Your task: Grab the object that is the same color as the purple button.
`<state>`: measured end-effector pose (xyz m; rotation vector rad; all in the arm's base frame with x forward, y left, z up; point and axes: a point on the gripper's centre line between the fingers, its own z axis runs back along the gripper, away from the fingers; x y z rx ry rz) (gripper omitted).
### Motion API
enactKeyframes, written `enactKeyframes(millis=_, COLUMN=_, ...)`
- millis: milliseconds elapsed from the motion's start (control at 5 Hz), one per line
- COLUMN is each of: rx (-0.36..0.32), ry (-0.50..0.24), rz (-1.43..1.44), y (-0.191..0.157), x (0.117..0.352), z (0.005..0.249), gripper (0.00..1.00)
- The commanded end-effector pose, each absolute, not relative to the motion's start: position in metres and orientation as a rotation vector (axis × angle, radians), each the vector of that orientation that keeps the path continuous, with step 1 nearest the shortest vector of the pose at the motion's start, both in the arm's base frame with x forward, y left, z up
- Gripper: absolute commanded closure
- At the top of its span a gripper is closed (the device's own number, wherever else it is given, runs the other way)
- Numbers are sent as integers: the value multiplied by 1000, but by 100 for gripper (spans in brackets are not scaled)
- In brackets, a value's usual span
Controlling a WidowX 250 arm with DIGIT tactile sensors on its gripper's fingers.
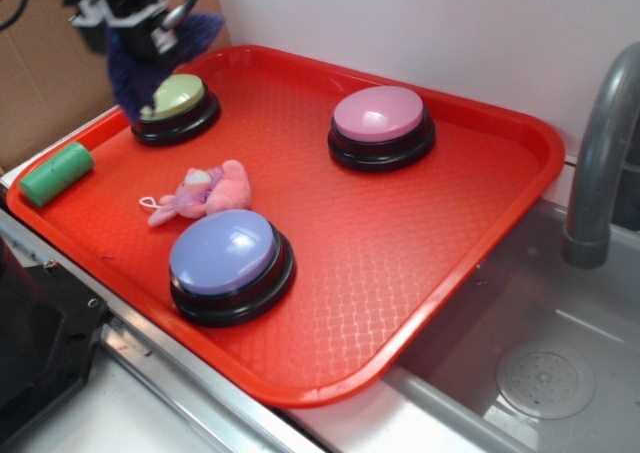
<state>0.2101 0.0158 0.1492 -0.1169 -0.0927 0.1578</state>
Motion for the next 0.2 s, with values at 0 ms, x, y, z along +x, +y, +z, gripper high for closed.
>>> enactKeyframes(millis=0, rx=-191, ry=-149, rz=-9, y=2, x=223, z=176, gripper=100)
